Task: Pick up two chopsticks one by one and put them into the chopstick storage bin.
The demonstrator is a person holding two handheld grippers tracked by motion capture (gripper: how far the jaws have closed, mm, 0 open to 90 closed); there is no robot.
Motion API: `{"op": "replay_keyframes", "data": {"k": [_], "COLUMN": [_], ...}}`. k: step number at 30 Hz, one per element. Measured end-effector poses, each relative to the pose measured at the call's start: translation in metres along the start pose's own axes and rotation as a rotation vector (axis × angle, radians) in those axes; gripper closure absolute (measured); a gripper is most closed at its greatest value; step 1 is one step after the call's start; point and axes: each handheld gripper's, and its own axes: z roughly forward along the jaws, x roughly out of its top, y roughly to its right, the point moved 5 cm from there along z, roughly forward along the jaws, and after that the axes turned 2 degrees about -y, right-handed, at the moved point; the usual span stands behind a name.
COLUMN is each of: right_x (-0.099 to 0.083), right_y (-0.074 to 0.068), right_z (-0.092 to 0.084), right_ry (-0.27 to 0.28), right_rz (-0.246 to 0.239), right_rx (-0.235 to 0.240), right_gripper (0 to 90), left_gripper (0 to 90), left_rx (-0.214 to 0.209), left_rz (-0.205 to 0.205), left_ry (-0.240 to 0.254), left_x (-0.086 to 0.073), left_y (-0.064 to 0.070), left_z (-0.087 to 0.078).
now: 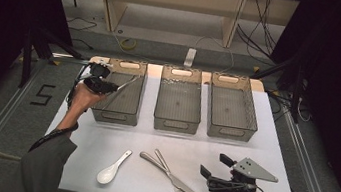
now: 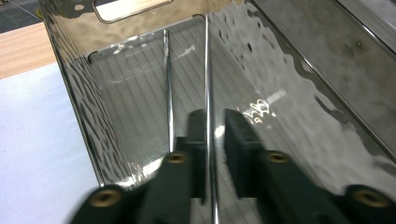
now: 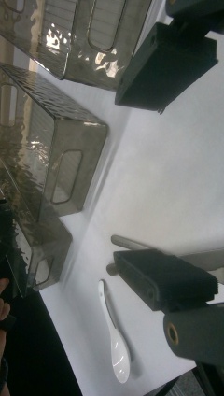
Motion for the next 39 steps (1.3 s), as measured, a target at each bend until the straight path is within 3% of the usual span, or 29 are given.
{"op": "replay_keyframes", "data": {"k": [9, 14, 23, 26, 28, 30, 39], "right_x": [0.000, 0.000, 0.000, 0.000, 0.000, 0.001, 0.000], "right_y": [0.000, 0.000, 0.000, 0.000, -0.001, -0.001, -0.002], "right_z": [0.000, 0.000, 0.000, -0.001, -0.001, -0.001, -0.001], "right_ry": [0.000, 0.001, 0.000, 0.001, 0.000, 0.003, 0.000], "right_rz": [0.001, 0.004, -0.001, -0.002, -0.007, -0.006, -0.010], "right_rx": [0.000, -0.003, -0.004, -0.004, -0.003, -0.004, -0.002], "right_gripper": [21.7, 21.7, 21.6, 21.7, 21.7, 21.7, 21.7], "left_gripper": [42.7, 34.5, 28.7, 26.9, 26.8, 25.8, 24.6], "left_rx": [-0.035, -0.070, -0.115, -0.097, -0.119, -0.113, -0.128], "left_rz": [-0.014, -0.037, -0.024, 0.008, 0.006, 0.025, 0.054], "left_ry": [-0.034, -0.030, -0.042, -0.070, -0.076, -0.087, -0.133], "left_x": [0.001, -0.002, -0.022, -0.026, -0.030, -0.035, -0.051], "left_y": [0.012, 0.023, 0.049, 0.056, 0.063, 0.069, 0.086], "left_z": [-0.006, -0.019, -0.042, -0.047, -0.051, -0.054, -0.054]}}
